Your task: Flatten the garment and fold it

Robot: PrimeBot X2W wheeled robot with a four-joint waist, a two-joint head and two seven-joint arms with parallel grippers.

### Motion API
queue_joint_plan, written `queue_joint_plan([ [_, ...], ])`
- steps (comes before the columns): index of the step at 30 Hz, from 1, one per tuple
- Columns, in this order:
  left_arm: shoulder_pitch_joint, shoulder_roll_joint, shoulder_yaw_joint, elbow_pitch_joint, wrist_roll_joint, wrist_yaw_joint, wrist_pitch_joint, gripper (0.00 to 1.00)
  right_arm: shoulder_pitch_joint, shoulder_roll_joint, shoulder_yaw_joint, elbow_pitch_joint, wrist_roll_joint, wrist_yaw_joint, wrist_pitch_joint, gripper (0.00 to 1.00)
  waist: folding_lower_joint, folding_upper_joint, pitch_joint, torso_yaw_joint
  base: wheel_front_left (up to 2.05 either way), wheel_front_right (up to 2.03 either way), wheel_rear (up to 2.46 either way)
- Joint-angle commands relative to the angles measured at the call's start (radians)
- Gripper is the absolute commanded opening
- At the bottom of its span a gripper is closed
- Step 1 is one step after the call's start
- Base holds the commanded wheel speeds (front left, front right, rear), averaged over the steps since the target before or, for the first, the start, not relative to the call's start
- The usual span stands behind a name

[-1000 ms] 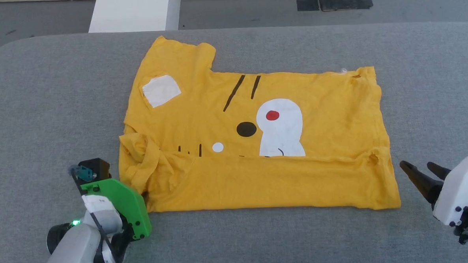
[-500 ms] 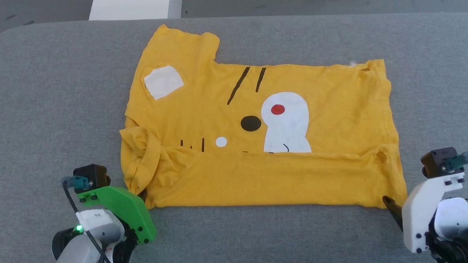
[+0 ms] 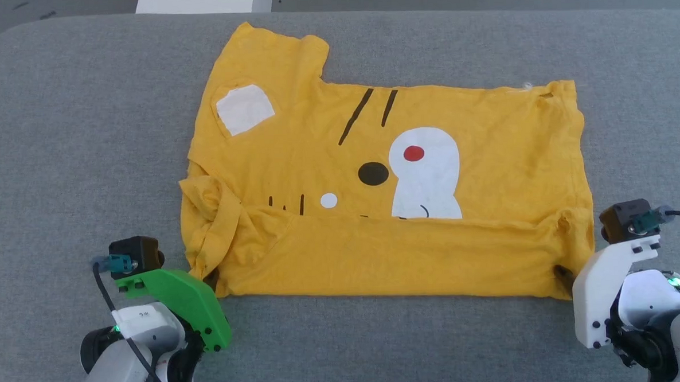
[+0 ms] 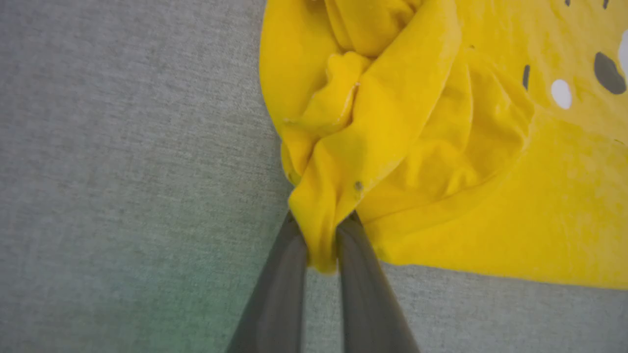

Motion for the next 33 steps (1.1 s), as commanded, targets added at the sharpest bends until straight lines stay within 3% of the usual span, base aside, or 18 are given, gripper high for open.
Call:
queue_joint_plan([
  [1,0.017,-0.005,0.001,0.018,-0.010,-0.001,-0.003,0.00,0.000,0.005,0.013,0.019,0.021,-0.001,0.009,0.00,0.0000,0.0000,-0.013,-0.001,0.00,0.00,0.00],
  [7,0.040,0.027,0.040,-0.028,-0.016,0.018,-0.015,0.00,0.005,-0.017,-0.022,-0.063,0.074,-0.001,0.029,0.00,0.0000,0.0000,-0.080,-0.002,0.00,0.00,0.00],
  [16,0.150,0.095,0.070,-0.181,-0.021,0.092,0.052,0.00,0.103,-0.036,-0.090,-0.176,0.108,-0.001,0.147,0.00,0.0000,0.0000,-0.127,0.003,0.00,0.00,0.00],
  [21,0.212,0.072,0.043,-0.173,-0.047,0.103,0.080,0.00,0.158,-0.017,-0.095,-0.148,0.103,-0.001,0.181,0.00,0.0000,0.0000,-0.123,0.007,0.00,0.00,0.00],
  [25,0.208,0.042,0.021,-0.093,-0.067,0.076,0.079,0.00,0.164,0.001,-0.074,-0.078,0.091,-0.001,0.171,0.00,0.0000,0.0000,-0.115,0.007,0.00,0.00,0.00],
  [26,0.202,0.033,0.021,-0.075,-0.072,0.070,0.074,0.14,0.159,0.006,-0.070,-0.060,0.087,-0.001,0.161,0.00,0.0000,0.0000,-0.114,0.006,0.00,0.00,0.00],
  [27,0.196,0.030,0.021,-0.064,-0.073,0.066,0.069,0.73,0.154,0.011,-0.070,-0.047,0.085,-0.001,0.152,0.00,0.0000,0.0000,-0.114,0.006,0.00,0.00,0.00],
  [28,0.190,0.028,0.022,-0.051,-0.076,0.061,0.067,1.00,0.150,0.015,-0.067,-0.032,0.083,-0.001,0.142,0.29,0.0000,0.0000,-0.115,0.005,0.00,0.00,0.00],
  [29,0.186,0.028,0.023,-0.043,-0.078,0.057,0.067,1.00,0.147,0.013,-0.062,-0.022,0.082,-0.001,0.137,0.95,0.0000,0.0000,-0.117,0.005,0.00,0.00,0.00],
  [30,0.180,0.029,0.029,-0.039,-0.081,0.056,0.065,1.00,0.144,0.011,-0.058,-0.015,0.084,-0.001,0.129,1.00,0.0000,0.0000,-0.120,0.004,0.00,0.00,0.00],
  [33,0.181,0.050,0.048,-0.060,-0.091,0.059,0.077,1.00,0.139,-0.003,-0.053,-0.022,0.098,-0.001,0.123,1.00,0.0000,0.0000,-0.139,-0.001,0.00,0.00,0.00],
])
